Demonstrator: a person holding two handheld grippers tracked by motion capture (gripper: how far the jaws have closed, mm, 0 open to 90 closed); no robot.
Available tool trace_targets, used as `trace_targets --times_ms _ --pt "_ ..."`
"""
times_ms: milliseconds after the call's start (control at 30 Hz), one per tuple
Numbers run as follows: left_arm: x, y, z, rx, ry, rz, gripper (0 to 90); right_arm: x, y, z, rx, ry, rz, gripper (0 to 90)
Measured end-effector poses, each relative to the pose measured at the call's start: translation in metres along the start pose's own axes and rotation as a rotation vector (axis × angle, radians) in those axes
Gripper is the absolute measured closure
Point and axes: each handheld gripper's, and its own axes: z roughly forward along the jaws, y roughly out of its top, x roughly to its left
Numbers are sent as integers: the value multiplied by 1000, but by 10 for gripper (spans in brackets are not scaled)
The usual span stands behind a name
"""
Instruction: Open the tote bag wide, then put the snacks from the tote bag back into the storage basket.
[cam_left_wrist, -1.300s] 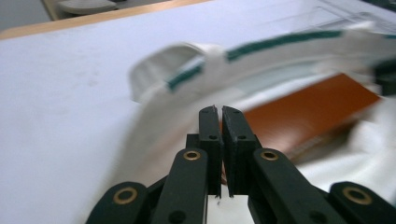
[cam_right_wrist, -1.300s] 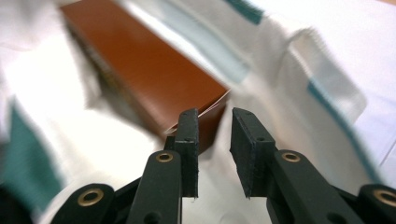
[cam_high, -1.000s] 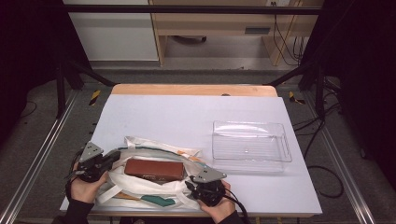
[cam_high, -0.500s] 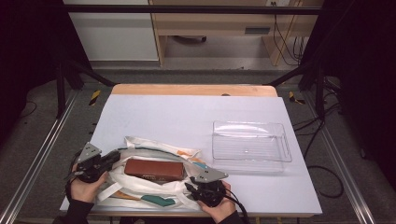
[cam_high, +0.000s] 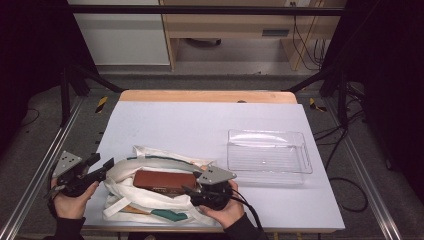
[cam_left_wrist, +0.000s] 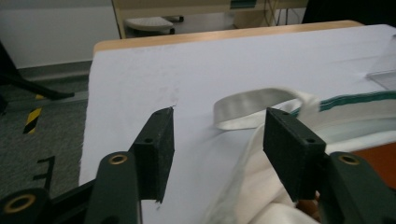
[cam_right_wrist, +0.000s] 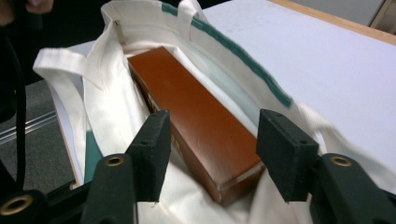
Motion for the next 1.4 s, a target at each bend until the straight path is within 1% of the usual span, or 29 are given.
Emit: trace_targets --times_ms 67,100,133,167,233,267,333,367,400,500,567,600,700,767,800,833,933,1000,1100,1167,1200,1233,1267,1300,1400 --pt "3 -5 4 20 -12 -12 410 1 5 6 2 7 -5 424" --pt "4 -7 6 29 -19 -17 410 1 7 10 10 10 -12 414" --pt "4 -11 10 50 -35 -21 418 2 9 17 26 16 -18 396" --pt "4 -12 12 57 -39 -21 428 2 9 21 36 19 -17 385" --pt "4 -14 16 76 -52 -19 464 3 8 26 52 24 -25 366" --pt "4 -15 17 81 -57 -16 492 3 8 30 64 25 -38 353" --pt "3 -18 20 98 -61 -3 542 4 6 35 86 33 -51 326" --pt "3 -18 20 98 -61 -3 569 4 6 35 86 33 -51 326" --pt "3 -19 21 100 -67 1 593 5 4 41 111 35 -74 303" --pt "2 -21 23 100 -77 5 643 3 1 49 141 32 -80 278" --pt "2 -24 25 106 -93 4 690 2 0 53 133 25 -98 268" --pt "2 -24 26 108 -99 -1 716 1 0 54 134 27 -98 267" --pt "2 -26 26 107 -106 -13 745 -1 2 56 133 31 -94 263" --pt "2 -26 26 107 -106 -15 768 -1 2 57 135 31 -91 263" --pt "2 -26 26 105 -105 -16 774 -3 2 59 148 26 -81 258" --pt "1 -26 27 106 -99 -10 779 -4 2 60 155 23 -83 257" --pt "-1 -26 28 109 -92 -8 790 -5 1 63 181 18 -87 264" --pt "-2 -27 29 109 -92 -9 792 -6 2 64 185 18 -87 265" --pt "-2 -28 29 108 -98 -26 800 -7 3 66 202 39 -82 261" --pt "-1 -28 30 103 -116 -43 803 -8 3 69 213 47 -99 246" --pt "-1 -29 30 101 -118 -45 805 -6 2 71 232 41 -120 244" --pt "-1 -29 30 101 -118 -45 805 -6 2 71 232 41 -120 244" --pt "-1 -29 30 99 -118 -31 805 -3 2 75 259 20 -166 243" --pt "-2 -29 30 95 -112 -26 805 -2 3 76 273 10 -185 250" --pt "-2 -30 31 92 -113 -29 803 -2 5 76 279 25 -185 284"
